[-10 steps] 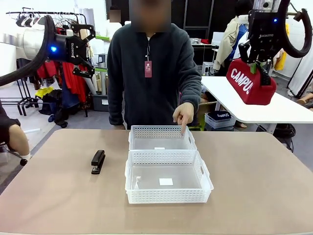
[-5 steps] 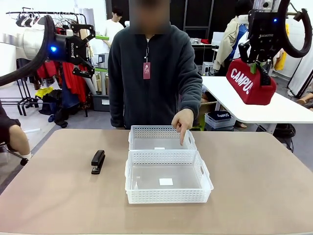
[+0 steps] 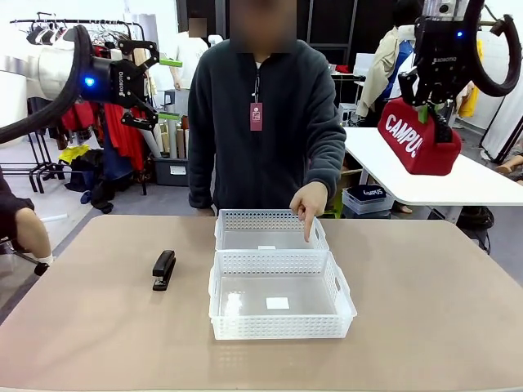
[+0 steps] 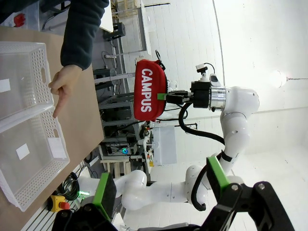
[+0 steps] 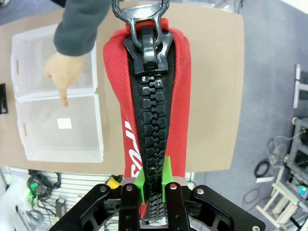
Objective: Distribute items into two baskets.
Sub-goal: Move the picked Pencil pouch towards the Organizing basket indicated by the person, stopping as directed.
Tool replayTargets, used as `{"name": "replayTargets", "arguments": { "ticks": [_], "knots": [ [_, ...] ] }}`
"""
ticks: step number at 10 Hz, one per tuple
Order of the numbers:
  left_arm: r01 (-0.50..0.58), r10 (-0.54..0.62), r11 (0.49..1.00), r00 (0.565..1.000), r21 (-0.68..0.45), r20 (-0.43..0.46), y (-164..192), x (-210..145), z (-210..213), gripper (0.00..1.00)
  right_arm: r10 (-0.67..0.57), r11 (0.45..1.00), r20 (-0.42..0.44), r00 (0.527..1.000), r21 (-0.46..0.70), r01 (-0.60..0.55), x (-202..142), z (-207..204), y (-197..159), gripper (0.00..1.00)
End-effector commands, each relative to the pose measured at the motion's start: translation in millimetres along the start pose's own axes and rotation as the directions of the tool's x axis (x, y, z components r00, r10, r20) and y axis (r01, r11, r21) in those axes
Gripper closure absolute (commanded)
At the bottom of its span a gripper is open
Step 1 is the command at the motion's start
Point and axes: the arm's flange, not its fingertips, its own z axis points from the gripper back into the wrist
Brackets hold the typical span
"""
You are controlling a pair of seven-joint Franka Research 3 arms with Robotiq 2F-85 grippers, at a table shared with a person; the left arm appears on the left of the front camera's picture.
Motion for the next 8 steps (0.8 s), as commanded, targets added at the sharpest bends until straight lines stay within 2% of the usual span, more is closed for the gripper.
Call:
{"name": "replayTargets", "arguments": {
  "ticks": [1, 3, 5, 8],
  "knots": [
    [0.002, -0.002, 1.000, 1.000, 0.000, 0.001, -1, -1, 1, 0.00, 0.131, 0.991, 0.079, 0.988, 0.017, -0.133, -13, 9, 13, 1.00],
    [0.002, -0.002, 1.000, 1.000, 0.000, 0.001, -1, -1, 1, 0.00, 0.305, 0.949, 0.163, 0.938, 0.035, -0.315, -25, 18, 30, 1.00],
    [0.002, -0.002, 1.000, 1.000, 0.000, 0.001, -1, -1, 1, 0.00, 0.480, 0.857, 0.253, 0.840, 0.069, -0.510, -36, 23, 50, 1.00],
    [0.002, -0.002, 1.000, 1.000, 0.000, 0.001, -1, -1, 1, 0.00, 0.734, 0.614, 0.335, 0.591, 0.044, -0.788, -62, 20, 95, 1.00]
  ]
}}
